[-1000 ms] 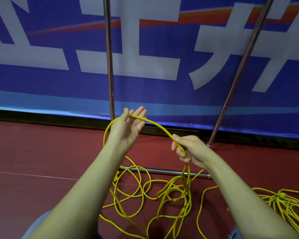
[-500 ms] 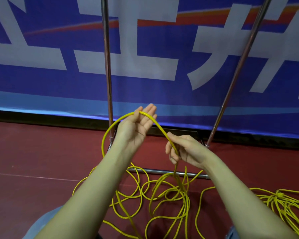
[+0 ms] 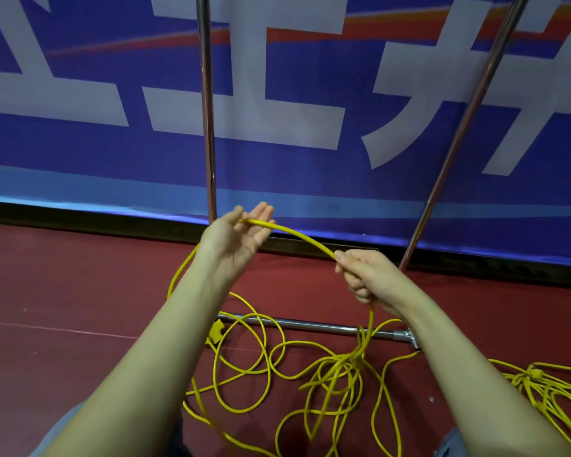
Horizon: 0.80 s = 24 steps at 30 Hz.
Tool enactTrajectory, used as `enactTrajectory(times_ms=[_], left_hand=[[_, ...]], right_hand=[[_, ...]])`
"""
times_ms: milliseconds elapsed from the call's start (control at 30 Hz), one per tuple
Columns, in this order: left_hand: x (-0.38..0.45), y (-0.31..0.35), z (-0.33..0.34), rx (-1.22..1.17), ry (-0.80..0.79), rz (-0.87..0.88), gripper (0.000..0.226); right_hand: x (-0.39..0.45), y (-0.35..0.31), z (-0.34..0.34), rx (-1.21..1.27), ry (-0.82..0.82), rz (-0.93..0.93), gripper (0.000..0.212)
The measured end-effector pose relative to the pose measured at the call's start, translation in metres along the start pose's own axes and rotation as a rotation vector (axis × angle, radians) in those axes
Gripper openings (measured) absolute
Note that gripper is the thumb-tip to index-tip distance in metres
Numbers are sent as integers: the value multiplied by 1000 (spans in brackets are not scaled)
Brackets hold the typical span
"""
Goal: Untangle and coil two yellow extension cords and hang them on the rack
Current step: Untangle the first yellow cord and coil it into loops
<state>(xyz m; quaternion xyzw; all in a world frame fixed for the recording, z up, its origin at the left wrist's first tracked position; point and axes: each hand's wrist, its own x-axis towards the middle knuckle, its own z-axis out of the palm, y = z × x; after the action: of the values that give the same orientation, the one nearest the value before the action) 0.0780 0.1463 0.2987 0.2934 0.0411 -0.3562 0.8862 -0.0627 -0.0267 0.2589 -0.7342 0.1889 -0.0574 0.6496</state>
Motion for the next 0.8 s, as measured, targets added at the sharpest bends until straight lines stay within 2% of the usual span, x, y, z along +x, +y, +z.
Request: enactTrajectory(times_ms=[133,267,333,467,567,667,800], left_hand=[[-6,-12,6,175,10,-79,23],[-2,-15,6,233,63,-74,16],[-2,-22,5,276,70,-38,29],[-10,-32,10,335,-1,72,13],[-12,-36,10,391,-66,85,16],[-13,-39,7,405,-75,106,14],[-6,-21,10,280,-20,273,14]], right_hand=[[-5,0,2,16,-5,31,31],[-11,-8,8,74,-52,22,32],[-10,-11,11,79,-22,7,33],[-6,-12,15,122,102,-28,32],[-5,-12,20,140,112,-26,33],[-7,-13,28,116,-1,-27,33],[-10,-9,32,35,-263,51,42]])
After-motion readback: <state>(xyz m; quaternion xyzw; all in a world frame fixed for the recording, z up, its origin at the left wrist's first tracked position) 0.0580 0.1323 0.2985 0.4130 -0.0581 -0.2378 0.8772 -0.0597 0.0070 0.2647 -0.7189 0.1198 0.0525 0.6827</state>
